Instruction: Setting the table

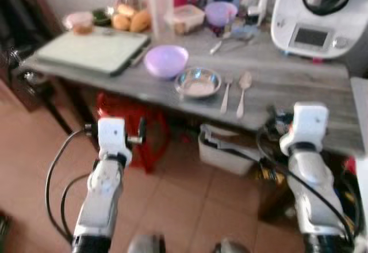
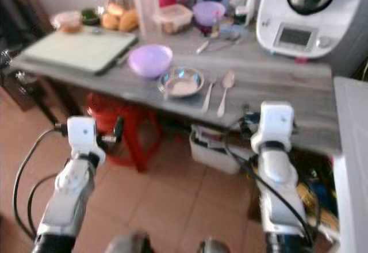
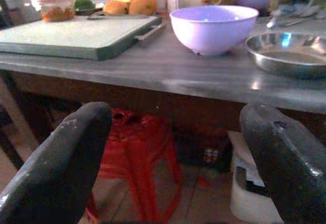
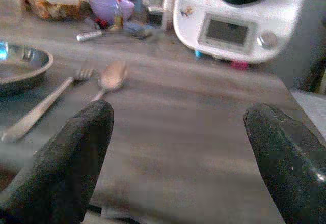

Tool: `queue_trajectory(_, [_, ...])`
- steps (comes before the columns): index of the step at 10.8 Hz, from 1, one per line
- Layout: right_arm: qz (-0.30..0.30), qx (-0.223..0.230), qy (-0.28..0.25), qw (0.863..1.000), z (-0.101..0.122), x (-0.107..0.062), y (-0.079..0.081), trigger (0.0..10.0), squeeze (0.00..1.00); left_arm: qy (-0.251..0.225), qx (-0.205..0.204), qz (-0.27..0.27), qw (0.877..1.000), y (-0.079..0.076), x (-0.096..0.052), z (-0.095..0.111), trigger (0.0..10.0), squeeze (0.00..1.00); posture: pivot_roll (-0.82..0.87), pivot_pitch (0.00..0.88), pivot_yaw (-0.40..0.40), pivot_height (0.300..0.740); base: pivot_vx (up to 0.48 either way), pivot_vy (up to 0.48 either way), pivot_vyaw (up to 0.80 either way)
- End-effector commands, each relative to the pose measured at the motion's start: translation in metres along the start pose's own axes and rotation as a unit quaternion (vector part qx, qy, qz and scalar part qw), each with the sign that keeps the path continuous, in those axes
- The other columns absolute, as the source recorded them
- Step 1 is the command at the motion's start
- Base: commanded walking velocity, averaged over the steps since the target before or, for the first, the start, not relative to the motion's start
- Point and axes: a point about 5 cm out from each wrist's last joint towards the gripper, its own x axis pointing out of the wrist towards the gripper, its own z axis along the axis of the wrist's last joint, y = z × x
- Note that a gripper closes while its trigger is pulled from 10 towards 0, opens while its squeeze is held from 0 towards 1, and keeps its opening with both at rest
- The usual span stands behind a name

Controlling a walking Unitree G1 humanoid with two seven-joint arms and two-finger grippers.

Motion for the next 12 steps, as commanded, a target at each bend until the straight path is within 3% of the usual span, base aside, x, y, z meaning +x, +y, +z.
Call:
queue_trajectory(1, [0.004, 0.011, -0.013, 1.000, 0.005, 0.001, 0.001, 10.0, 0.00, 0.000, 0.007, 0.006, 1.000, 0.003, 0.000, 0.000, 10.0, 0.00, -0.02, 0.000, 0.012, 0.740, -0.259, 0.000, 0.00])
queue_trajectory(3, [0.023, 0.015, -0.032, 0.999, 0.010, 0.001, 0.011, 10.0, 0.00, -0.002, 0.007, 0.004, 1.000, 0.001, 0.000, 0.000, 10.0, 0.00, -0.02, 0.000, 0.016, 0.740, -0.257, 0.000, 0.00])
queue_trajectory(7, [0.017, 0.037, -0.045, 0.998, 0.020, 0.011, 0.010, 10.0, 0.00, -0.010, 0.002, -0.004, 1.000, -0.001, 0.004, 0.002, 10.0, 0.00, -0.03, 0.000, 0.021, 0.740, -0.184, 0.000, 0.00])
queue_trajectory(8, [-0.011, 0.034, -0.054, 0.998, 0.022, 0.011, 0.005, 10.0, 0.00, -0.021, -0.003, -0.019, 1.000, -0.006, 0.004, 0.005, 10.0, 0.00, -0.03, 0.000, 0.023, 0.740, 0.000, 0.000, -0.46])
queue_trajectory(12, [-0.007, 0.035, -0.043, 0.998, 0.018, 0.015, 0.006, 10.0, 0.00, -0.033, -0.017, -0.063, 0.997, -0.009, 0.002, 0.009, 10.0, 0.00, -0.03, 0.000, 0.025, 0.740, 0.000, 0.000, -0.80])
